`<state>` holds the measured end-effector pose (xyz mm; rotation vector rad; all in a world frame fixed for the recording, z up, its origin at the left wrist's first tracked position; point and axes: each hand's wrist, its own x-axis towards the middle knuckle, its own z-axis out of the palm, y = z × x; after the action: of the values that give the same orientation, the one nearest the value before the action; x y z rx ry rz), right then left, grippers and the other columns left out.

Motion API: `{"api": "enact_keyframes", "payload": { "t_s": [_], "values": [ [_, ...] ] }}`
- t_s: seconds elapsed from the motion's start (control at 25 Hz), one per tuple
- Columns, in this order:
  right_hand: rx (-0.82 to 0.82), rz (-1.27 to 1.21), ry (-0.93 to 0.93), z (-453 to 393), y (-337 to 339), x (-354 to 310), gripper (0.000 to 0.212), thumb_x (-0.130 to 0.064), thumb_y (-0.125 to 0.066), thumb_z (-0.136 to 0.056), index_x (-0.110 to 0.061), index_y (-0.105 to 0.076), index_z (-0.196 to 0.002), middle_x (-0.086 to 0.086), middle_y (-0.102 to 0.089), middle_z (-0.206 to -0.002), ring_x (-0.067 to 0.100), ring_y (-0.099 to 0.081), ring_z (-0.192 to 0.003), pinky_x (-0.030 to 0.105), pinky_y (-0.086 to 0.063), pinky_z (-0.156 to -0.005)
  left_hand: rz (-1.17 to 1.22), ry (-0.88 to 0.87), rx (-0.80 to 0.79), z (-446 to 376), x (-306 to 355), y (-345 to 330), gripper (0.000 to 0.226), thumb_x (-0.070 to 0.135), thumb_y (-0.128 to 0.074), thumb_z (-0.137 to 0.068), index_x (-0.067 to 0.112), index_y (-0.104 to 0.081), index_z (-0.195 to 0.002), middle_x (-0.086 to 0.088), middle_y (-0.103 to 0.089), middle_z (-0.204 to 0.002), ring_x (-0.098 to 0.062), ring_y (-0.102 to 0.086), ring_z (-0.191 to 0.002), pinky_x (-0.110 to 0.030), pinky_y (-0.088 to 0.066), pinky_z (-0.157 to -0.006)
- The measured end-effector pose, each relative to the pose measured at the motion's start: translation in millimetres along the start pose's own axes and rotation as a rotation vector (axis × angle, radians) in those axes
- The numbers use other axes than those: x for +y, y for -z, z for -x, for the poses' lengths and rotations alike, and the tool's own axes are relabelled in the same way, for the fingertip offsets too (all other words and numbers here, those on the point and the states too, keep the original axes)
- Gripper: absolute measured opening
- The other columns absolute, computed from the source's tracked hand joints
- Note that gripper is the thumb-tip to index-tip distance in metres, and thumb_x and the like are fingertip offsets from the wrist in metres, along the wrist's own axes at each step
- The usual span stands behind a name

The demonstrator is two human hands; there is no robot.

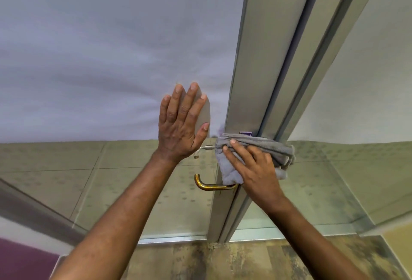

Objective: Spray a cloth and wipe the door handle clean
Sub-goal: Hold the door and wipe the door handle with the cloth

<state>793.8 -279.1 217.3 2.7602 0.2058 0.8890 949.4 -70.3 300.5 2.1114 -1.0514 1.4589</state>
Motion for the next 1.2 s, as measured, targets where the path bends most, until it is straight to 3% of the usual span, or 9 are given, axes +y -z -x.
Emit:
{"api": "enact_keyframes", "payload": {
  "t_s": [0.12,0.24,0.44,0.56,0.64,0.8,0.92,1.04,1.2],
  "values": [
    [-0.169,0.023,0.122,27.3,-16.1,7.0,0.094,-0.015,-0.080,-0.076,-0.026,-0.038,-0.160,0.002,-0.042,-0.164,0.029,-0.045,-0.129,0.044,-0.035,-0.096,-0.011,-0.003,0.011,0.4,0.0,-2.1,0.060,0.045,-0.036,-0.104,0.015,-0.034,-0.156,0.002,-0.003,-0.173,-0.025,-0.001,-0.160,-0.046,-0.005,-0.130],
    [-0.236,0.005,0.106,35.1,-21.5,12.9,0.096,-0.016,-0.086,-0.075,-0.027,-0.040,-0.159,0.001,-0.044,-0.162,0.028,-0.047,-0.128,0.042,-0.035,-0.096,-0.031,-0.022,0.024,-0.2,-0.9,-2.8,0.060,0.045,-0.036,-0.104,0.016,-0.033,-0.157,0.001,-0.004,-0.173,-0.026,-0.003,-0.160,-0.046,-0.005,-0.130],
    [0.068,-0.081,-0.062,1.0,10.4,17.1,0.057,-0.013,-0.050,-0.098,-0.021,-0.048,-0.154,0.007,-0.042,-0.160,0.033,-0.048,-0.125,0.047,-0.042,-0.098,-0.048,-0.024,0.039,0.5,-1.0,-3.8,0.060,0.045,-0.036,-0.104,0.016,-0.034,-0.157,0.000,-0.012,-0.171,-0.027,-0.005,-0.160,-0.046,-0.006,-0.130],
    [0.185,-0.141,-0.179,-26.4,29.5,14.5,0.056,-0.011,-0.054,-0.094,-0.018,-0.055,-0.150,0.009,-0.044,-0.156,0.035,-0.046,-0.122,0.049,-0.041,-0.097,-0.046,-0.018,0.048,2.1,-0.3,-5.8,0.062,0.046,-0.038,-0.104,0.017,-0.031,-0.159,0.000,-0.012,-0.171,-0.027,-0.005,-0.160,-0.047,-0.007,-0.130],
    [0.186,-0.134,-0.138,-29.6,25.1,8.4,0.060,-0.010,-0.052,-0.091,-0.019,-0.054,-0.150,0.008,-0.044,-0.156,0.034,-0.045,-0.122,0.047,-0.038,-0.094,-0.051,-0.022,0.054,2.0,-0.8,-6.6,0.063,0.046,-0.038,-0.103,0.017,-0.030,-0.159,0.000,-0.007,-0.173,-0.027,-0.005,-0.160,-0.047,-0.006,-0.130],
    [-0.090,-0.018,0.149,2.0,-10.1,9.4,0.083,-0.013,-0.078,-0.080,-0.029,-0.046,-0.155,0.001,-0.050,-0.157,0.028,-0.046,-0.128,0.044,-0.037,-0.098,-0.056,-0.020,0.046,2.1,-1.3,-6.8,0.063,0.045,-0.038,-0.103,0.017,-0.030,-0.159,0.000,-0.006,-0.173,-0.027,-0.004,-0.160,-0.047,-0.006,-0.130],
    [-0.240,0.007,0.191,20.2,-16.0,17.6,0.088,-0.028,-0.088,-0.077,-0.033,-0.046,-0.153,-0.001,-0.055,-0.151,0.023,-0.044,-0.132,0.039,-0.043,-0.103,-0.061,-0.015,0.041,2.1,-0.7,-6.4,0.061,0.045,-0.037,-0.104,0.017,-0.032,-0.158,-0.004,-0.016,-0.172,-0.026,-0.004,-0.160,-0.046,-0.006,-0.130],
    [-0.182,0.015,0.102,24.7,-6.1,24.9,0.087,-0.023,-0.089,-0.076,-0.030,-0.049,-0.153,0.004,-0.057,-0.147,0.026,-0.047,-0.126,0.041,-0.037,-0.096,-0.058,-0.015,0.046,0.5,-0.5,-5.5,0.060,0.045,-0.037,-0.104,0.016,-0.035,-0.156,-0.006,-0.026,-0.166,-0.026,-0.004,-0.160,-0.046,-0.006,-0.130],
    [0.018,-0.058,-0.087,15.6,13.3,30.4,0.080,-0.011,-0.082,-0.081,-0.025,-0.050,-0.153,0.009,-0.049,-0.146,0.033,-0.049,-0.116,0.045,-0.037,-0.090,-0.067,-0.013,0.042,0.7,-0.8,-6.4,0.060,0.045,-0.039,-0.103,0.016,-0.036,-0.156,-0.009,-0.031,-0.163,-0.026,-0.004,-0.160,-0.047,-0.007,-0.130]
  ]
}}
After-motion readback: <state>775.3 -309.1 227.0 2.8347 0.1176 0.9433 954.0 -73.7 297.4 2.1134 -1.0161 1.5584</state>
